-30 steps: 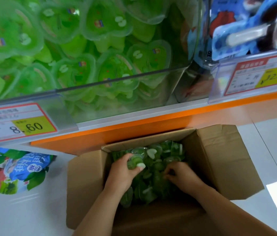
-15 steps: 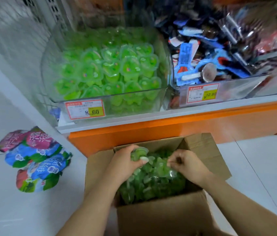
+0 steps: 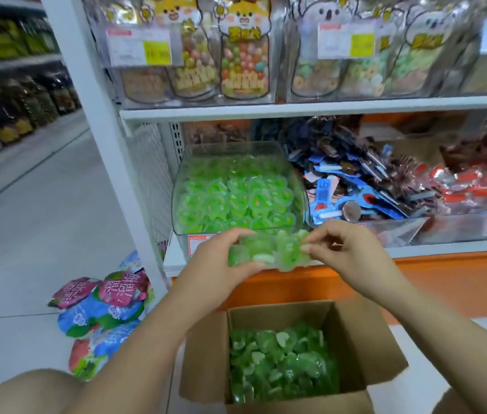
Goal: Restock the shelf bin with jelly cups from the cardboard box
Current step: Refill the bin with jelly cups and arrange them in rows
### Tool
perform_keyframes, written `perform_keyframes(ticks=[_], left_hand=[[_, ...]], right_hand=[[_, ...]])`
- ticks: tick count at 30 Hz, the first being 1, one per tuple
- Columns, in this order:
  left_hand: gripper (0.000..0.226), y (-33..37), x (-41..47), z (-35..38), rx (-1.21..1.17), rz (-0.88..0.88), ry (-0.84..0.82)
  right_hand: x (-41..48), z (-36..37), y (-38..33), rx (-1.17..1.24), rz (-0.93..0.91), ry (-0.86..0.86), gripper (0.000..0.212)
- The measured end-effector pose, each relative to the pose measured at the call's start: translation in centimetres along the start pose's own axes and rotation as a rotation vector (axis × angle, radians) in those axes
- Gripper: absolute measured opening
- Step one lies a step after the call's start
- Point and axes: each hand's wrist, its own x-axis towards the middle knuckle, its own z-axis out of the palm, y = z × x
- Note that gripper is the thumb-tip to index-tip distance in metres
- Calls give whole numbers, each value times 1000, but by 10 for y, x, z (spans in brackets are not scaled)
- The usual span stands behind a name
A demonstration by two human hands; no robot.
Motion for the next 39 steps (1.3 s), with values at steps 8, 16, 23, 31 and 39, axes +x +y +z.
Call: perform_keyframes(ticks=[8,16,23,31,39], left_hand=[[50,-3,78,-44,237,22,225],[52,-30,170,-52,514,-26,270],[48,-51,196,-45,611,15,264],[52,-64,194,-48,713,100,157],[57,-66,182,-57,760,165,42]], right_hand=[[82,24,-13,-16,-56,184,10],[169,50,13,-195,-155,318,5],[196,61,33,-351,-320,352,12],[191,64,37,-426,-286,257,15],[175,56,26,-552,-173,135,4]])
